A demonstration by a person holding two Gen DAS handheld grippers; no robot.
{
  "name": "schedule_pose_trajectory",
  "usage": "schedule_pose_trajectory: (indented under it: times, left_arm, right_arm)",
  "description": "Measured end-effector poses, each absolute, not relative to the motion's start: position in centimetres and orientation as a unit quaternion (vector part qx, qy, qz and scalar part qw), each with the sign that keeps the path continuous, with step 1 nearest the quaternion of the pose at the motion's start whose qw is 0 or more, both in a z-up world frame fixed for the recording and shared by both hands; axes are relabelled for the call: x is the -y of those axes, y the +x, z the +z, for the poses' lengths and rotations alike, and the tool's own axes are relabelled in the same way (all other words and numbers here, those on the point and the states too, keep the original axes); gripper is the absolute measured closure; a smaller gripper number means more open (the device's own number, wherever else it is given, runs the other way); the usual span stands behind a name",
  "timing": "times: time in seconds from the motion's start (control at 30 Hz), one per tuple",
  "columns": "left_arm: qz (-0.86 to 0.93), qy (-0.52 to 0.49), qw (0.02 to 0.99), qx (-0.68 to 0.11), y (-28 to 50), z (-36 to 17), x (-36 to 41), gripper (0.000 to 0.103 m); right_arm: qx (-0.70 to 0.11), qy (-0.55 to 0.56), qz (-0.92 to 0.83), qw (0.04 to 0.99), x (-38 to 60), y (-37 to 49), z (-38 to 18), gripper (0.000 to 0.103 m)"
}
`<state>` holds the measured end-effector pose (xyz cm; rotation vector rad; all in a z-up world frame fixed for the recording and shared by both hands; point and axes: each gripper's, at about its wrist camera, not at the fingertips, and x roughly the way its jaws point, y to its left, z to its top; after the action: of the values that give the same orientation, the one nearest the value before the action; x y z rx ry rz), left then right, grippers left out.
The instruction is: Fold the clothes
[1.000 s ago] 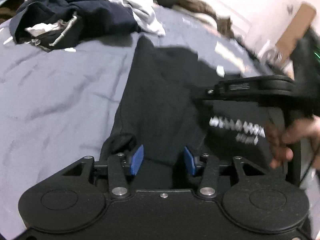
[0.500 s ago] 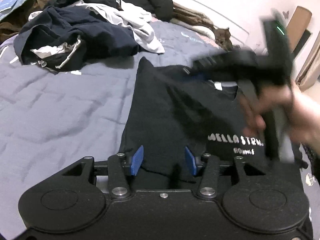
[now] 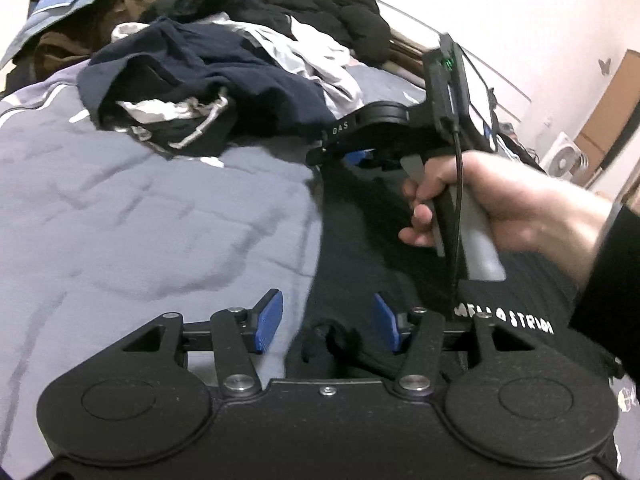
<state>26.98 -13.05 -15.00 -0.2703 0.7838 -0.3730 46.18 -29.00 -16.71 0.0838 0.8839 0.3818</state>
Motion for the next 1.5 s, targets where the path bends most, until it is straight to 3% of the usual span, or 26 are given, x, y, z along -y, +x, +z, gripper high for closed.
schedule_pose_trajectory:
  times: [0.2, 0.37, 0.7, 0.87, 1.03, 1.5]
  left_arm:
    - [-0.181, -0.127, 0.900, -0.375, 27.0, -14.8, 12.9, 0.053]
    - [-0.185, -0.127, 0.903, -0.367, 26.9, -14.4, 13.1, 0.053]
    - [-0.210, -0.103, 0.907, -0.350, 25.9, -13.2, 16.1, 0.050]
    - [-0.216, -0.072, 0.916, -0.332, 24.5, -11.7, 18.7, 0.021]
    - [-0.218, -0.045, 0.923, -0.314, 23.0, -10.4, 21.1, 0.021]
    - [-0.193, -0.039, 0.915, -0.353, 16.8, -11.8, 24.9, 0.021]
  right_arm:
    - [-0.419, 0.095, 0.190, 0.883, 30.3, 46.6, -16.5, 0.079]
    - [-0.382, 0.083, 0.170, 0.905, 33.1, 44.2, -13.0, 0.070]
    - [-0.290, 0.056, 0.140, 0.945, 40.0, 28.8, -5.9, 0.057]
    - [-0.266, 0.078, 0.092, 0.957, 43.5, 20.6, -4.7, 0.044]
    - [-0.240, 0.099, 0.043, 0.965, 46.9, 12.4, -3.6, 0.028]
    - [-0.278, 0.132, -0.058, 0.950, 52.7, 8.3, -11.8, 0.023]
